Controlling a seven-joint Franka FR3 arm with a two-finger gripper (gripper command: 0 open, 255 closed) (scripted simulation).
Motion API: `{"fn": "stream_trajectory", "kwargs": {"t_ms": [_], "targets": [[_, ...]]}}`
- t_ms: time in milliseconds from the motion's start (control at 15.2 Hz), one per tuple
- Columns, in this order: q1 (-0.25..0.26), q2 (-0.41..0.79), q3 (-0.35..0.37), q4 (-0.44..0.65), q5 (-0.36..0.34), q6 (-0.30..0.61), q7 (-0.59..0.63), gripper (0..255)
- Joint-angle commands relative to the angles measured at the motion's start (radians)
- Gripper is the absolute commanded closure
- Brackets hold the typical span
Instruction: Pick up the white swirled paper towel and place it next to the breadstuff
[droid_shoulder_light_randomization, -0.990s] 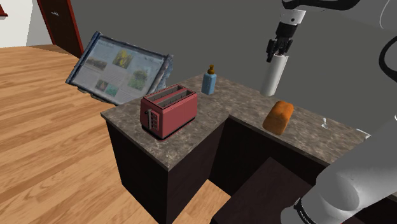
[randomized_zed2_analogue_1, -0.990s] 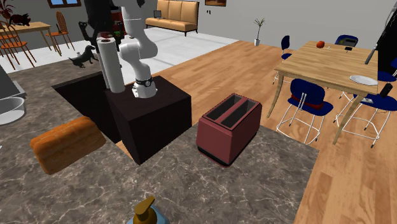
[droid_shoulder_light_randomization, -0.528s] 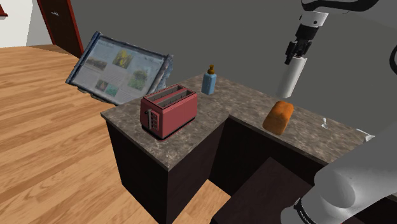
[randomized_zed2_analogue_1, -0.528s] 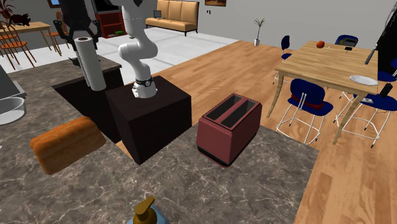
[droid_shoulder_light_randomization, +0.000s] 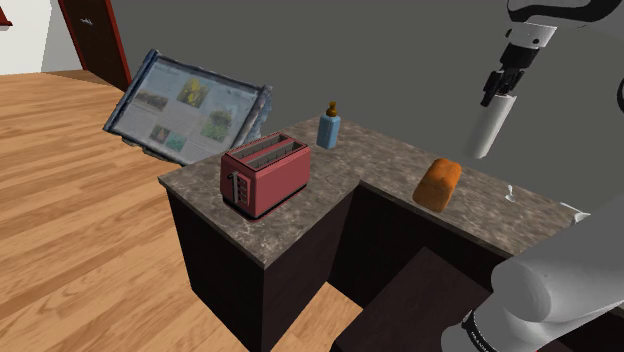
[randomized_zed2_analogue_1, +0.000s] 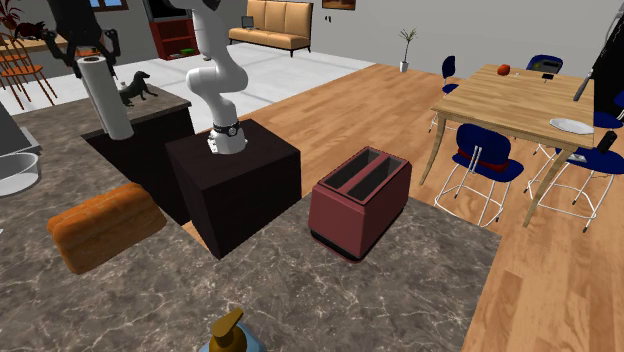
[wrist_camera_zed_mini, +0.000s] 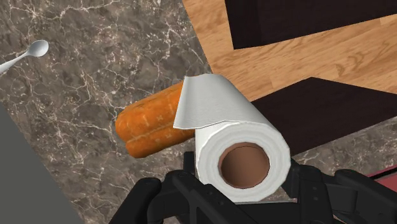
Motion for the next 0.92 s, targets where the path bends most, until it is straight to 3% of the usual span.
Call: {"fn": "stream_trajectory", "kwargs": {"t_ms": [0, 462, 858], "targets": [[-0.021, 0.004, -0.030, -0.001, 0.002, 0.006, -0.053, 255], [-0.092, 0.067, -0.132, 0.069, 0.035, -0.003, -0.226, 255], [-0.090, 0.039, -0.127, -0.042, 0.021, 0.083, -0.216, 255]]}}
